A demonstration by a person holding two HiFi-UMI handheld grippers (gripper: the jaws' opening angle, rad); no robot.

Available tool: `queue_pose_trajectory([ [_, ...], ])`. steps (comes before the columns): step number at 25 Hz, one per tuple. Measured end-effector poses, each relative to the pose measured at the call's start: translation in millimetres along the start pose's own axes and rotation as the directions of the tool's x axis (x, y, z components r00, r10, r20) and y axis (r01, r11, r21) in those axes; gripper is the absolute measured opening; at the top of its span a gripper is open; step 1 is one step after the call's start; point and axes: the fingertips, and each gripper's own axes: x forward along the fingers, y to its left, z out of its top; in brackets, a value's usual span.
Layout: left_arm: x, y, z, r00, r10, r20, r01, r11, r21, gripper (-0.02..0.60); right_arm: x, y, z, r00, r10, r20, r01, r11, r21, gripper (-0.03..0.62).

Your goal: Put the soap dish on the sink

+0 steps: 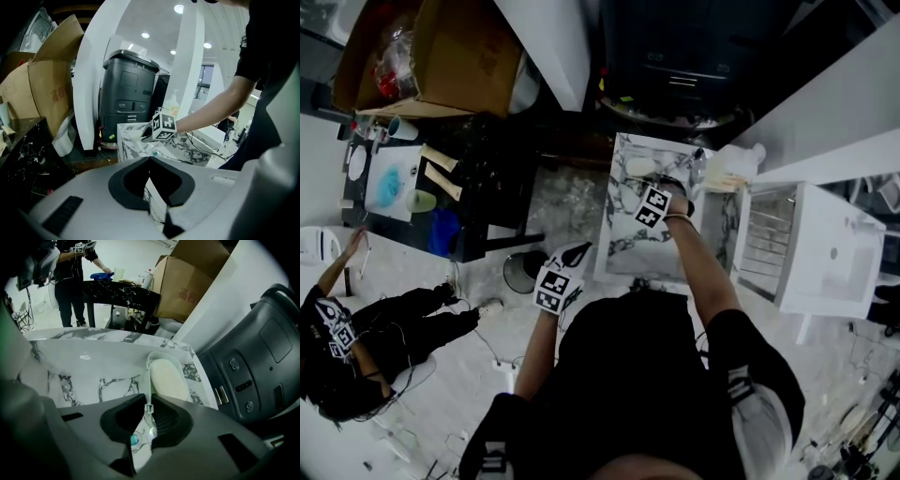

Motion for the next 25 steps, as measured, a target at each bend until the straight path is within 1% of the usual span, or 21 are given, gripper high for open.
queue_pose_trajectory([
  [4,2.6,-4.2,3.4,1.0,-0.009,0.005,0.009,1.0,0.003,0.0,2.3,-6.7,-1.6,0.999,-0.03,-0.013,0.03,0.999,0.021,0.043],
  [10,-0.8,-5.2,1.5,1.0,-0.006,-0.001,0.006,1.0,0.011,0.0,1.3,-11.0,0.4,0.998,-0.064,-0.024,0.064,0.998,0.015,0.049],
  [14,-2.8,-4.9,-1.1,1.0,0.001,-0.005,-0.001,1.0,0.001,0.0,-5.3,-9.5,3.0,0.997,-0.082,-0.002,0.082,0.997,0.014,0.052],
  [19,-1.4,-8.7,2.7,1.0,-0.004,-0.005,0.004,1.0,0.016,0.0,-11.2,-9.6,9.4,0.994,-0.103,0.04,0.102,0.994,0.025,0.052],
  [23,0.1,-13.9,6.0,1.0,-0.009,-0.004,0.009,1.0,0.025,0.0,-16.2,-13.5,9.7,0.988,-0.146,0.057,0.144,0.989,0.039,0.049],
  [25,-0.5,-14.7,4.3,1.0,-0.009,-0.008,0.009,1.0,0.027,0.0,-17.2,-14.7,9.1,0.983,-0.173,0.052,0.172,0.985,0.031,0.048],
])
